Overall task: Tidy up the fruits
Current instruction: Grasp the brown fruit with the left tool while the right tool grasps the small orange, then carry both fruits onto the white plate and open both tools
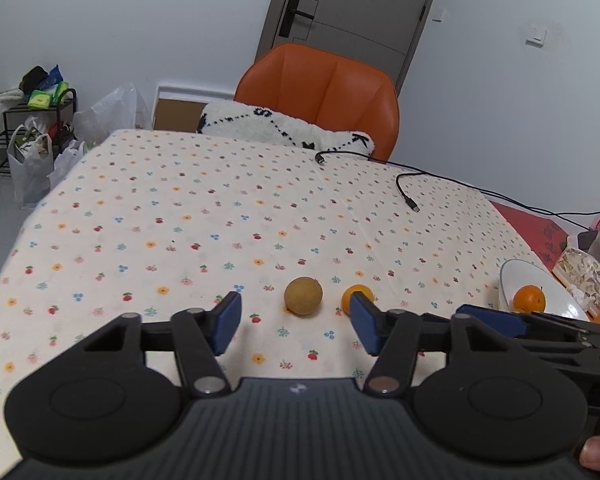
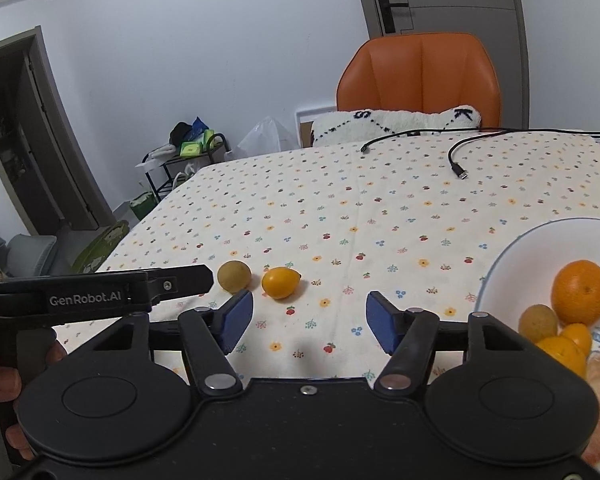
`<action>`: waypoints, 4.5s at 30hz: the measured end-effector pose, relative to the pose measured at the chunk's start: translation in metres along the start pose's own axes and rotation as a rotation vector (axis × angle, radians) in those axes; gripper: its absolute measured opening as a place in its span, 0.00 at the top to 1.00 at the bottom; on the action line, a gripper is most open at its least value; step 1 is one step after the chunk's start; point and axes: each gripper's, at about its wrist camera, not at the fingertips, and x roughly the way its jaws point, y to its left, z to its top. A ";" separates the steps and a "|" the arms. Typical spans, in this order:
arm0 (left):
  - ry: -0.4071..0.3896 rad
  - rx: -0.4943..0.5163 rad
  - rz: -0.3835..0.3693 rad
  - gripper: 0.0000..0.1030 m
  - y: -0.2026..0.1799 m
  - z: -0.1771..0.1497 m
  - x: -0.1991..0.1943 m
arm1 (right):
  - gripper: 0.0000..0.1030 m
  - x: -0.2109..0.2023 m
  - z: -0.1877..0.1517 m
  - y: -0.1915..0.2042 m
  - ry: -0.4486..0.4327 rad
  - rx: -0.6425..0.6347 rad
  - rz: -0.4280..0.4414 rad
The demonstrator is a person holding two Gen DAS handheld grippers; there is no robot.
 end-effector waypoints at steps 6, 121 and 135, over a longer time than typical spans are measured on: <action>0.020 -0.002 -0.002 0.50 0.001 0.002 0.018 | 0.45 0.015 0.004 0.001 0.024 -0.010 0.014; 0.003 0.162 -0.237 0.73 -0.172 -0.020 -0.020 | 0.74 -0.144 -0.016 -0.130 -0.197 0.168 -0.237; -0.018 0.121 -0.153 0.38 -0.144 -0.013 -0.028 | 0.58 -0.137 -0.020 -0.123 -0.184 0.189 -0.227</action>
